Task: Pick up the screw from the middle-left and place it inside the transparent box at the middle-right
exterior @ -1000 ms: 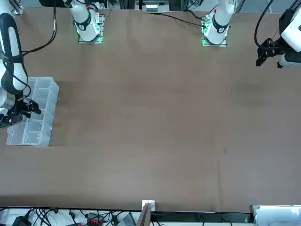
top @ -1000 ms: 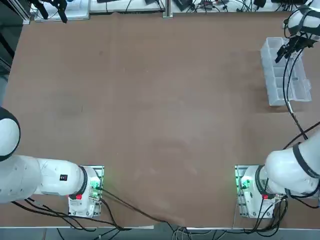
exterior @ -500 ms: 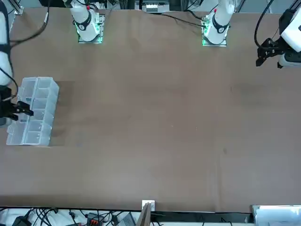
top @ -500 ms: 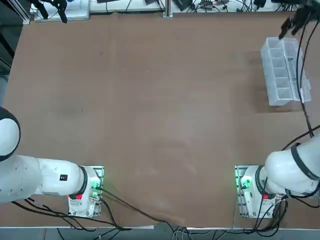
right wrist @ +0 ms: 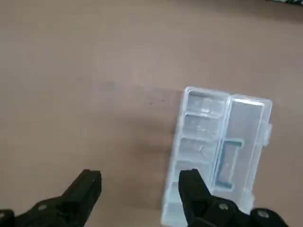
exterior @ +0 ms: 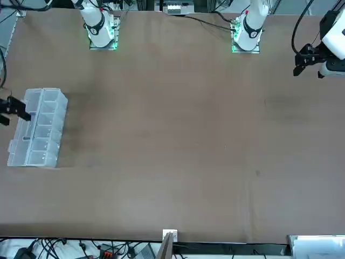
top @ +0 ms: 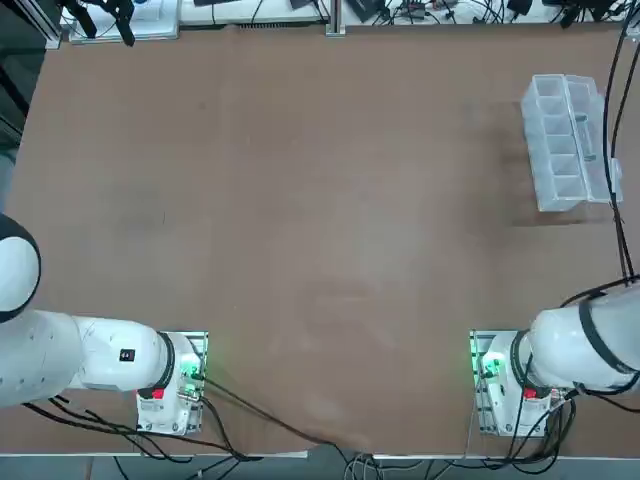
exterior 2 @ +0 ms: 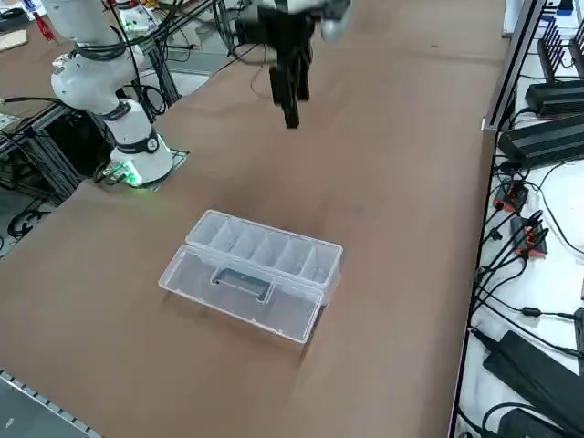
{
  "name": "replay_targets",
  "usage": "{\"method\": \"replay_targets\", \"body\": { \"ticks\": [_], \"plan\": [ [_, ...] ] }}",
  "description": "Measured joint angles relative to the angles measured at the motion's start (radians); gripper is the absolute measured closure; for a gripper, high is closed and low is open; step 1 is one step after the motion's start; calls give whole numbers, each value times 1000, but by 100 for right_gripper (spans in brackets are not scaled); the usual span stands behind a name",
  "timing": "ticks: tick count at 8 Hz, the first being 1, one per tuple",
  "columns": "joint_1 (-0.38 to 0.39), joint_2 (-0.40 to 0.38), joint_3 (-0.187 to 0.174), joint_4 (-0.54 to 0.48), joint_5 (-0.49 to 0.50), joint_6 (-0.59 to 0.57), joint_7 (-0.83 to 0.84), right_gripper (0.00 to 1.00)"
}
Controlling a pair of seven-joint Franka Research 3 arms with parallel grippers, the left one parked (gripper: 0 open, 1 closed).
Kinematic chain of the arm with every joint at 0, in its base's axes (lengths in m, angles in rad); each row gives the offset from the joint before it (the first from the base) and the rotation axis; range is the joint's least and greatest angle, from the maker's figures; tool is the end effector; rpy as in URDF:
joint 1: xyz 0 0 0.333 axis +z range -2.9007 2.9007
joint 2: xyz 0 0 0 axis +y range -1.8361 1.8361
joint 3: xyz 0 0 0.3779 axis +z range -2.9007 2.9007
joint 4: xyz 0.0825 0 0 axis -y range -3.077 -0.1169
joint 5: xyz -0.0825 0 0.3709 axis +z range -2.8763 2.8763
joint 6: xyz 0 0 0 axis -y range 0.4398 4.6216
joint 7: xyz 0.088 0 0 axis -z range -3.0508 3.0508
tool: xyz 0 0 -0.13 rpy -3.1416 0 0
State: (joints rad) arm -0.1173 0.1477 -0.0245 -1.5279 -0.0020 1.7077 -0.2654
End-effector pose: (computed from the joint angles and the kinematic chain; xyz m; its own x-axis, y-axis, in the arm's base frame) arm 0.6009 -0.0848 0.6108 0.9918 0.1240 0.0295 0.1236 -0.9922 0.0138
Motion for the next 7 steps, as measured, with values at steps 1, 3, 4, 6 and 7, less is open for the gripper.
{"method": "replay_targets", "body": {
  "ticks": [1, 3, 4, 6, 7],
  "plan": [
    [29, -31, 0, 0, 0, -44, 70, 0],
    [84, -95, -1, -4, -1, -112, 156, 0],
    [115, -130, 0, -17, -4, -139, 202, 0],
    [158, -200, 0, -71, -7, -157, 254, 0],
    [167, -224, 1, -90, -7, -164, 258, 0]
  ]
}}
